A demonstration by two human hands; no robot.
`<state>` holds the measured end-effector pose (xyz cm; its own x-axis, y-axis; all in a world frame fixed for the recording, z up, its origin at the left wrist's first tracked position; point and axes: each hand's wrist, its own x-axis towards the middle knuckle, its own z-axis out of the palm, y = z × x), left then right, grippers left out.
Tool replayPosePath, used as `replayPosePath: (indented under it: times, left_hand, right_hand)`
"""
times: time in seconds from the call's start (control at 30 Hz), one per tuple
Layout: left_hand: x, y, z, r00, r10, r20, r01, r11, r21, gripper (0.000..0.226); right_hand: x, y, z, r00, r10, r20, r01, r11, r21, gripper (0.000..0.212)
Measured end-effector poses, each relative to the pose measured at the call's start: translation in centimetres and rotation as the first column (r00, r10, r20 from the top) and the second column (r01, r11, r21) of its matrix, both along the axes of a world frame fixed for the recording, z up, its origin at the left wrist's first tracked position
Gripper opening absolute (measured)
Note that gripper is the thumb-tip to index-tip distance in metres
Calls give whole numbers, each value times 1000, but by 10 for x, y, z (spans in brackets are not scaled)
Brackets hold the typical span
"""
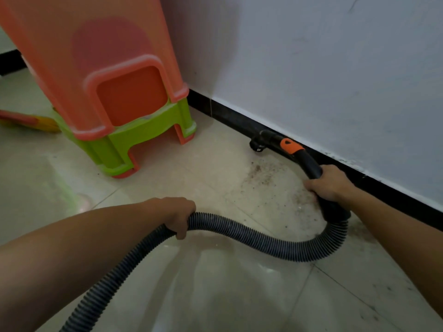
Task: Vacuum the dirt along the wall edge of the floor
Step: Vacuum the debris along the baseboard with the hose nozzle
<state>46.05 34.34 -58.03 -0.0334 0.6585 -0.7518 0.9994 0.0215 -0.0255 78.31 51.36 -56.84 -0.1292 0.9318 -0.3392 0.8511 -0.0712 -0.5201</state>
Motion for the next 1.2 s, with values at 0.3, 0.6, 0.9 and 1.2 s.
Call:
replayPosePath:
  times: [0.3,0.6,0.9,1.2]
  left_hand:
    - [1,9,-24,999,31,44,-28,998,-55,49]
    - [52,-6,-50,923,147,356,-99,984,-147,42]
    - [27,-16,-30,991,77,114,-79,997,11,39]
    - [9,-79,2,977,180,-111,-173,982,75,30]
  right_hand:
    - [-43,24,-14,941,138,310,-156,987,36,33]
    - [52,-9,8,950,-26,313,71,989,-133,31]
    - [63,-46,-26,913,-404,-62,374,886,-276,13]
    - [30,-86,-42,808,-498,-316,355,839,-413,14]
